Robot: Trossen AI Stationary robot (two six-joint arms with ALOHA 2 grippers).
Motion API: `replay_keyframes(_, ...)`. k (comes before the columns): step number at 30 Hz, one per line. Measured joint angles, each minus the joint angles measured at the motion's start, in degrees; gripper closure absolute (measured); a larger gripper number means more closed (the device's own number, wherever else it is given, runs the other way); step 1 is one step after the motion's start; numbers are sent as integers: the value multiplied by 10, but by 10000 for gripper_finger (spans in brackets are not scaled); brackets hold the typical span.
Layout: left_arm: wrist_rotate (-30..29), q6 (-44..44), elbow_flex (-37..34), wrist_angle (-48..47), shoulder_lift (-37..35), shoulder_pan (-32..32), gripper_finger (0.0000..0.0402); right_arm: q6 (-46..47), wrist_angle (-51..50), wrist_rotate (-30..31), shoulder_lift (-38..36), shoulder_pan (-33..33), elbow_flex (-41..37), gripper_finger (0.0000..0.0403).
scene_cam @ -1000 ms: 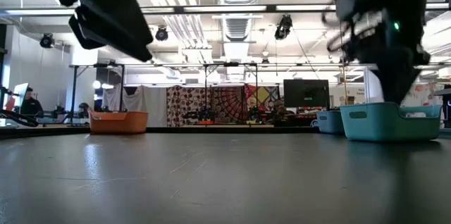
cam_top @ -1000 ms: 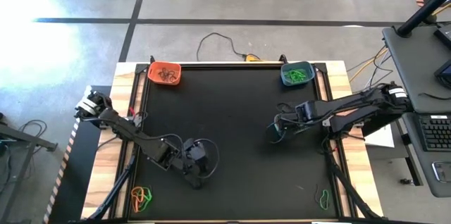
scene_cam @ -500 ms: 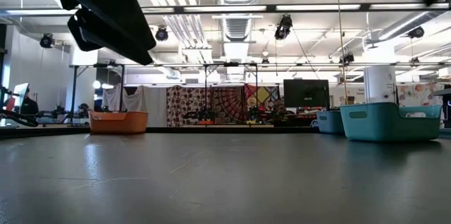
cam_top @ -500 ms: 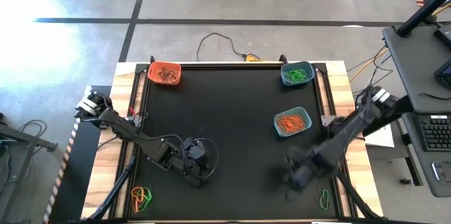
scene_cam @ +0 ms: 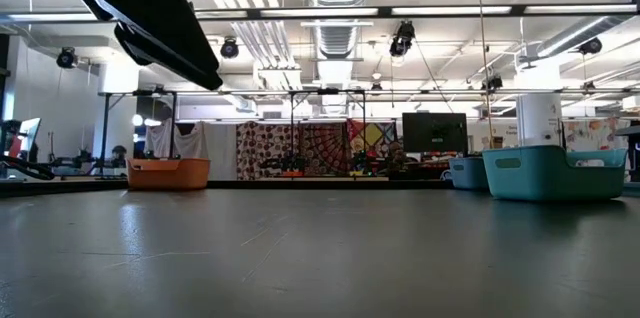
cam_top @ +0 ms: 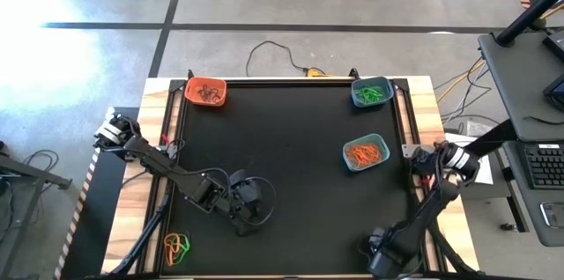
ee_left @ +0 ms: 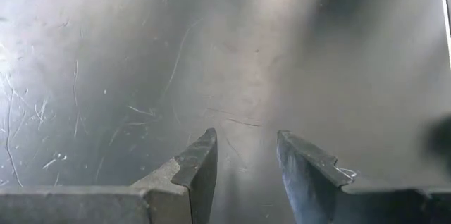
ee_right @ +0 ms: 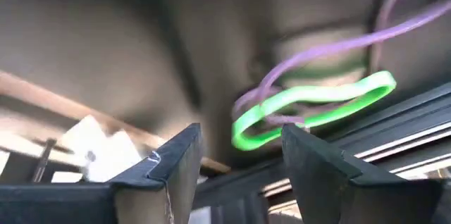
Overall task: Sort rubber bands into baskets
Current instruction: Put the green rubber band into the blue bin
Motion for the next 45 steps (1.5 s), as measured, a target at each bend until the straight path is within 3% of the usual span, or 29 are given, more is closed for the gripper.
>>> replay_keyframes(10,0,5,-1,20,15,0,269,-14,16,-9,1,-8,-38,230)
replay_keyframes(14,0,5,-1,20,19,-1,269,-4,22,6,1,-9,-38,279)
replay_keyframes(19,0,14,-1,21,26,-1,269,-1,22,13,2,-12,-34,373)
replay_keyframes(23,0,23,-1,20,26,-1,269,2,-7,29,-5,-34,-16,390)
replay_keyframes(29,0,33,-1,11,26,-2,269,-82,-79,115,-24,-116,50,393)
replay_keyframes(34,1,34,-1,-20,26,-3,269,-211,-58,293,-18,-211,97,393)
replay_keyframes(36,6,13,-1,-52,24,-7,269,-280,-27,336,-8,-257,102,393)
replay_keyframes(45,11,-133,-1,-218,0,-77,269,-508,272,347,70,-452,114,394)
